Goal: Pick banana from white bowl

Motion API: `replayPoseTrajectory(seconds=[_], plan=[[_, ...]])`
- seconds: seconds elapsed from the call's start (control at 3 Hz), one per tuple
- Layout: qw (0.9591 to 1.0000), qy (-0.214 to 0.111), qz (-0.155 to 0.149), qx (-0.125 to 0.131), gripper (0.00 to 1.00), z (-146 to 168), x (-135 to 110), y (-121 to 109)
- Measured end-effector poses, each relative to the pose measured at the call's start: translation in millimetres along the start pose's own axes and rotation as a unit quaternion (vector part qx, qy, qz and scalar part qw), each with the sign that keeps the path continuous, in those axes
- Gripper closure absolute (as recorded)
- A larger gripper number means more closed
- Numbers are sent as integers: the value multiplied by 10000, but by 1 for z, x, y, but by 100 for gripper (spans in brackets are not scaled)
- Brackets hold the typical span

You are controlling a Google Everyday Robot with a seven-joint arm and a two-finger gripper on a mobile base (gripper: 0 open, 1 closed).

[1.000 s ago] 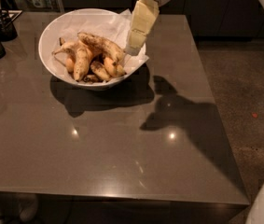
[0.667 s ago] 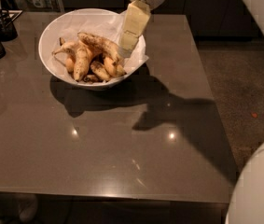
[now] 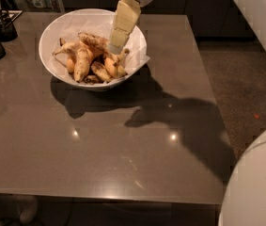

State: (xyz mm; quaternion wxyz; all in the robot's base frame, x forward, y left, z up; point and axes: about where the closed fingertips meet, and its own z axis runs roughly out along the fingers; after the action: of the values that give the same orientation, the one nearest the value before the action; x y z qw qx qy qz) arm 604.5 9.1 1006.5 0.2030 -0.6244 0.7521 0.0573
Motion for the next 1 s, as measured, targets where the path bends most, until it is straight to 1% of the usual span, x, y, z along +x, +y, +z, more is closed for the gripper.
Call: replayPoseTrajectory(seconds=[0.33,0.67,1.0], plan=[[9999,114,-50,-67,0,10,-14,-6],[9996,20,-138,-262,0,21,-22,-13],[9996,-159,-149,-160,0,20,-25,-17]])
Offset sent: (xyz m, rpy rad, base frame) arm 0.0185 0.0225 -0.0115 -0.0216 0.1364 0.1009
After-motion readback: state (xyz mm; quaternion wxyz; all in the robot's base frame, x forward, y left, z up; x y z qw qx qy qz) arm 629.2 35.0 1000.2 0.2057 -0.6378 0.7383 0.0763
